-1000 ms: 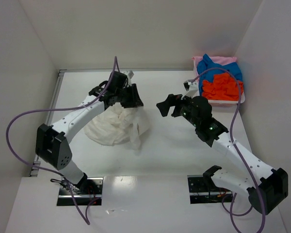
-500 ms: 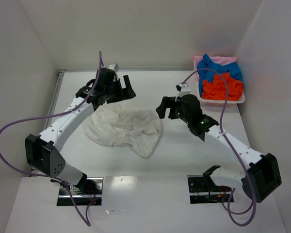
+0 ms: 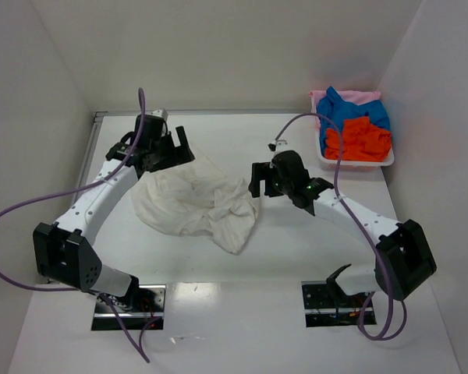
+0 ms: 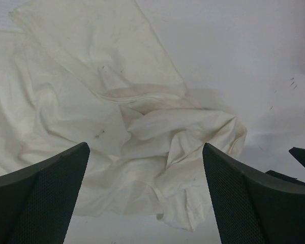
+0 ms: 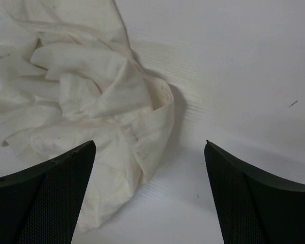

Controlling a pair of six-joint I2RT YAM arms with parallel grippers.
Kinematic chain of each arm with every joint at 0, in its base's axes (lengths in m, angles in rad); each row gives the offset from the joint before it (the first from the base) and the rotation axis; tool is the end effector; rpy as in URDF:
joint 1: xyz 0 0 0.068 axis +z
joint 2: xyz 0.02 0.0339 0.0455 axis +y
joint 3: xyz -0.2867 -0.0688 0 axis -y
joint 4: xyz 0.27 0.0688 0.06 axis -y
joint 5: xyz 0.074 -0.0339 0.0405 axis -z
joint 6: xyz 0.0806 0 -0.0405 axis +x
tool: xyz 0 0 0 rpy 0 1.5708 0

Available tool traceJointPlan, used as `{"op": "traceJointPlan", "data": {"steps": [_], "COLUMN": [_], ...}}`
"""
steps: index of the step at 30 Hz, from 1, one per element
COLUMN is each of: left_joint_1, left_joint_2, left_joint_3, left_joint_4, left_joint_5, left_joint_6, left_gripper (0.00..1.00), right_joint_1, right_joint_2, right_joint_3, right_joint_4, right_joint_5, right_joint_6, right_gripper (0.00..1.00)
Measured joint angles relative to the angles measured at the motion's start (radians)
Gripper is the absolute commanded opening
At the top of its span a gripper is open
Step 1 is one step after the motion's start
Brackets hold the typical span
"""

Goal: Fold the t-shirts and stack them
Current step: Flatten out the tshirt

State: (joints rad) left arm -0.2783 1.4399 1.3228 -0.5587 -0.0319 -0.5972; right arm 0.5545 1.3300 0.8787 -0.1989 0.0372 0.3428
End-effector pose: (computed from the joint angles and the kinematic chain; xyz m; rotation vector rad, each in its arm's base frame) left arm 0.3645 -0.1015 0.3291 -0.3797 2.2508 -0.4314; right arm 0.2938 0.1785 0.2346 -0.2179 2.2479 0.4478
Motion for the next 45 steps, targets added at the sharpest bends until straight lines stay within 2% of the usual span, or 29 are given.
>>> {"op": "traceJointPlan", "data": {"steps": [4, 14, 19, 32, 36, 41, 43, 44, 45], "left_joint_1": [0.0, 0.031, 0.049, 0.079, 0.084, 0.094, 0.097, 0.098, 0.098], "left_joint_2": [0.0, 0.0, -0.002, -0.002, -0.002, -0.002, -0.002, -0.002, -0.002], "left_joint_3": [-0.01, -0.033, -0.046, -0.085, -0.086, -0.087, -0.087, -0.087, -0.087], "left_joint_4": [0.0, 0.003, 0.006, 0.01, 0.01, 0.011, 0.011, 0.011, 0.011], "left_joint_5": [0.011, 0.025, 0.039, 0.075, 0.081, 0.087, 0.089, 0.09, 0.091], "left_joint_6": [0.018, 0.028, 0.043, 0.047, 0.049, 0.049, 0.049, 0.05, 0.049], "left_gripper": [1.0, 1.0, 1.0, 1.0, 1.0, 1.0, 1.0, 1.0, 1.0], "right_joint_1": [0.047, 0.11, 0.111, 0.181, 0.189, 0.191, 0.191, 0.191, 0.191], "right_joint_2": [0.04, 0.161, 0.183, 0.281, 0.299, 0.301, 0.302, 0.302, 0.303], "right_joint_3": [0.019, 0.028, 0.05, 0.135, 0.137, 0.137, 0.137, 0.137, 0.137], "right_joint_4": [0.003, -0.02, -0.028, -0.027, -0.034, -0.036, -0.037, -0.038, -0.039], "right_joint_5": [0.011, 0.146, 0.198, 0.214, 0.223, 0.253, 0.267, 0.274, 0.282], "right_joint_6": [0.004, 0.015, 0.015, 0.018, 0.017, 0.014, 0.013, 0.011, 0.009], "right_gripper": [0.92, 0.83, 0.71, 0.71, 0.64, 0.5, 0.42, 0.31, 0.27]}}
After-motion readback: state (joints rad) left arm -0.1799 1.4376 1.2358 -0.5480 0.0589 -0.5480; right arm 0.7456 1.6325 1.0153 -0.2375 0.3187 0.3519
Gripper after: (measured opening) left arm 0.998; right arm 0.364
